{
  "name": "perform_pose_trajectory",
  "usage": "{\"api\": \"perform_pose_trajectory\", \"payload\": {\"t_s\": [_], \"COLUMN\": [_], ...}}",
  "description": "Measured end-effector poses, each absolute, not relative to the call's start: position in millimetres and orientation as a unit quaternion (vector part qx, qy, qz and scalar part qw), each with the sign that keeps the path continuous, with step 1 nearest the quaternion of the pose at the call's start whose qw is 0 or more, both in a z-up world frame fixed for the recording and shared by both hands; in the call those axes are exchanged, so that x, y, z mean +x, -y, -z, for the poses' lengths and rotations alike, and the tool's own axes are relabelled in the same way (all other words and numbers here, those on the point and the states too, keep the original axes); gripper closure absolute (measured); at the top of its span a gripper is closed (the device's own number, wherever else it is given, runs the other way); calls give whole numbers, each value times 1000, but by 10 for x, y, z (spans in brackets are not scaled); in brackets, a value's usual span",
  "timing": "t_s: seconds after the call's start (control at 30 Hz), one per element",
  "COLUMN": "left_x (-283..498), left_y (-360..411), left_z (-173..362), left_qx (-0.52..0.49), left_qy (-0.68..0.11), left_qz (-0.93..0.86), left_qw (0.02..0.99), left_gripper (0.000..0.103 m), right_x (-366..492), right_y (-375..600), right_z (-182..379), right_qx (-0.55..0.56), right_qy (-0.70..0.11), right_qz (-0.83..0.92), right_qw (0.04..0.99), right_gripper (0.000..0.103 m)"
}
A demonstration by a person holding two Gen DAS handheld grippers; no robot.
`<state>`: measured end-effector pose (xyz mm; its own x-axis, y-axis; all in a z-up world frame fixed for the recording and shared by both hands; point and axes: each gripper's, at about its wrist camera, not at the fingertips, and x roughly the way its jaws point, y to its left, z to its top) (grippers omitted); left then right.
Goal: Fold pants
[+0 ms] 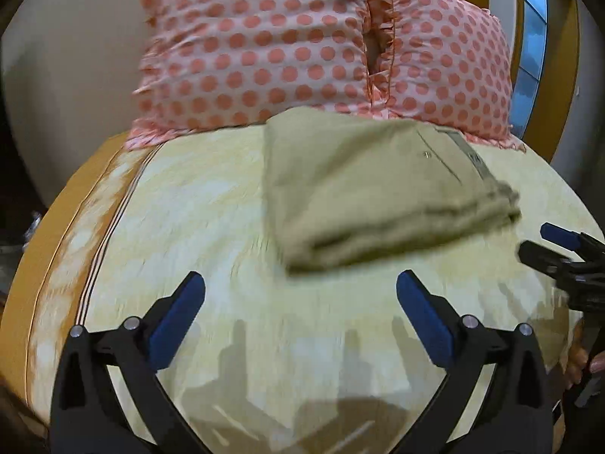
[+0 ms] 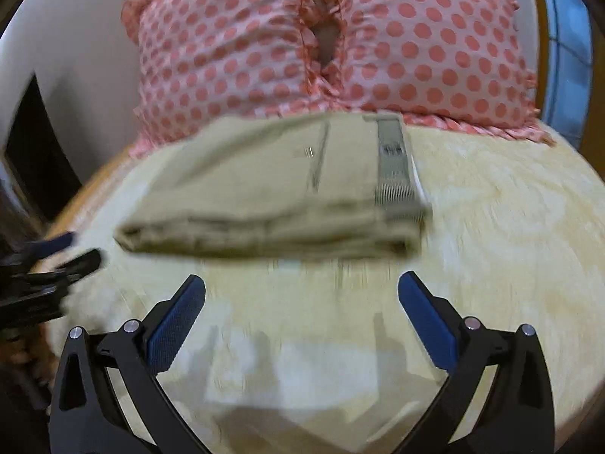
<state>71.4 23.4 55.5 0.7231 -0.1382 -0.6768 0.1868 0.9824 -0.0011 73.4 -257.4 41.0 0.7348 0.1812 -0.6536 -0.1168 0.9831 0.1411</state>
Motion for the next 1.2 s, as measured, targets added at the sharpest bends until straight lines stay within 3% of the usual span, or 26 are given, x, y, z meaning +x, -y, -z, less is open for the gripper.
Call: {"api": "perform_pose_trajectory", "payload": {"t_s": [0.33,1.2], "left_x": [545,430], "left_y": [-121,-126], "left_z": [-182,-152], "left_qx": [35,26], "left_qy": [-390,-366], "left_qz": [49,38], "left_qw": [919,929], "left_gripper": [2,2], "right_x": [572,528], "right_y": [2349,2334], "right_z": [-106,-87], "right_qx": [16,19], "right_qy": [-360,-353], "right_qz": [-18,-6], "right_qw": [933,935], "right_gripper": [1,1]}}
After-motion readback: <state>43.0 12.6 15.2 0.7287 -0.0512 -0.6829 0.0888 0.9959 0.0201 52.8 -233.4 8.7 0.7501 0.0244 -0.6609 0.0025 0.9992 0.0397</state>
